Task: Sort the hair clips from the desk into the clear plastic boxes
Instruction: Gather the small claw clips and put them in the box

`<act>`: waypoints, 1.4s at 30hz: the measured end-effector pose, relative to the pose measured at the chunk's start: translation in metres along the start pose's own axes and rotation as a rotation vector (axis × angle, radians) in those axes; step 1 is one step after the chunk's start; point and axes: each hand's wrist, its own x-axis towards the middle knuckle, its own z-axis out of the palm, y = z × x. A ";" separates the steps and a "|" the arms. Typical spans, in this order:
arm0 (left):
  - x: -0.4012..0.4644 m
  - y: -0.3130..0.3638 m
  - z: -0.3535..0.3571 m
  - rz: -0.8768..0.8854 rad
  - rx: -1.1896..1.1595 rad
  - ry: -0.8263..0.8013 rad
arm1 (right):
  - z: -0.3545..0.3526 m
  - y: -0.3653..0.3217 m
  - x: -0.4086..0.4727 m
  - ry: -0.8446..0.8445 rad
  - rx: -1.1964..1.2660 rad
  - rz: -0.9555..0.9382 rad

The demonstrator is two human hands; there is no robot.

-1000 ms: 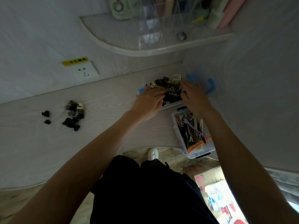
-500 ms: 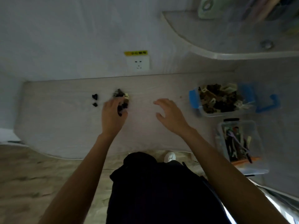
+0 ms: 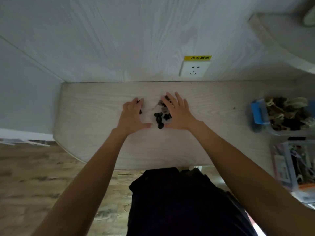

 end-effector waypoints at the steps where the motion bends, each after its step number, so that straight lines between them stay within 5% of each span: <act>1: 0.001 0.001 -0.002 -0.006 0.002 -0.007 | -0.002 0.001 0.003 -0.015 0.025 0.008; 19: -0.028 0.050 0.031 -0.014 -0.295 0.077 | 0.031 -0.011 -0.038 0.259 0.336 0.305; 28: -0.018 0.064 0.025 0.097 -0.337 -0.014 | 0.034 -0.013 -0.041 0.262 0.320 0.244; 34: -0.022 0.069 0.027 0.044 -0.526 -0.061 | 0.035 -0.011 -0.044 0.184 0.294 0.282; 42: -0.023 0.090 0.023 -0.038 -0.751 -0.051 | 0.015 -0.004 -0.066 0.284 0.518 0.252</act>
